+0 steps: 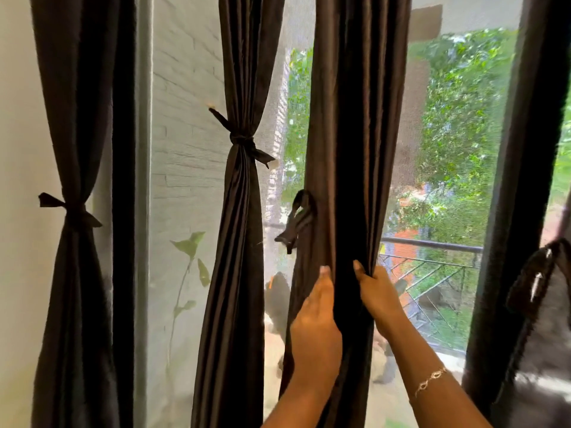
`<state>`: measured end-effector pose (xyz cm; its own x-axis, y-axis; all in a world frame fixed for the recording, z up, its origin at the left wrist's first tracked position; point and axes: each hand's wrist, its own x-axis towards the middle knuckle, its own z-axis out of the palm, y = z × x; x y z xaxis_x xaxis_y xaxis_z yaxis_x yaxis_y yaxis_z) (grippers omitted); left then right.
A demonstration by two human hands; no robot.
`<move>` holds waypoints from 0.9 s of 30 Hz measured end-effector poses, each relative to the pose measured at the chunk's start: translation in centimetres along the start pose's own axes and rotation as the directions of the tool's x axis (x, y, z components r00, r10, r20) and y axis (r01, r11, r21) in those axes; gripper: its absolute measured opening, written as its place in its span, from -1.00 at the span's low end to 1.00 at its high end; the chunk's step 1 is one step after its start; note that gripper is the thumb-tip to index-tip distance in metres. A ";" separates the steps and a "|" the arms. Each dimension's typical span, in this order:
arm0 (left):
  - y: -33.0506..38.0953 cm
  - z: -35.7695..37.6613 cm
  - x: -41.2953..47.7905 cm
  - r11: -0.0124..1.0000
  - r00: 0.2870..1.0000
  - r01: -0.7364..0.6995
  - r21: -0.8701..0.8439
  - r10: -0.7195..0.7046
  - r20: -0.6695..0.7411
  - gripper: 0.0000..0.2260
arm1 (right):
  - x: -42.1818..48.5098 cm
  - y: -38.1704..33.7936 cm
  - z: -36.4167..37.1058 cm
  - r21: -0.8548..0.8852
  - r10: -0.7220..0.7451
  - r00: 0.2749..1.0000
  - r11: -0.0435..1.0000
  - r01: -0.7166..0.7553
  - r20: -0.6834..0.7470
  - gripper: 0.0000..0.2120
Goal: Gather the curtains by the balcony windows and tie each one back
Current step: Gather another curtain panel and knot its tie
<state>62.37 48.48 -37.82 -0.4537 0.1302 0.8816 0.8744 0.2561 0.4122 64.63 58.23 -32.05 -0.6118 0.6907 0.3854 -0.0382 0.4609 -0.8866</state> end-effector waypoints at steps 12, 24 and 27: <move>-0.7 1.0 -1.3 0.974 0.963 0.066 -0.217 -0.005 0.268 -0.46 | -0.3 -0.5 1.5 0.019 -0.100 0.995 0.995 0.100 0.026 -0.81; 2.6 0.0 8.9 0.871 0.924 0.312 -0.379 -0.186 0.334 -0.09 | -0.2 0.7 2.7 -0.489 -0.274 0.961 0.834 0.254 0.032 -0.81; 2.8 0.5 11.0 0.818 0.918 0.384 -0.428 -0.287 0.275 -0.20 | -0.4 0.5 3.2 -0.527 -0.301 0.951 0.798 0.292 0.073 -0.82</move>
<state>59.79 51.13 -27.11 -0.7147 0.3096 0.6272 0.6144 -0.1508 0.7745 62.30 56.39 -33.47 -0.6277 0.4779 0.6145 0.2069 0.8634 -0.4602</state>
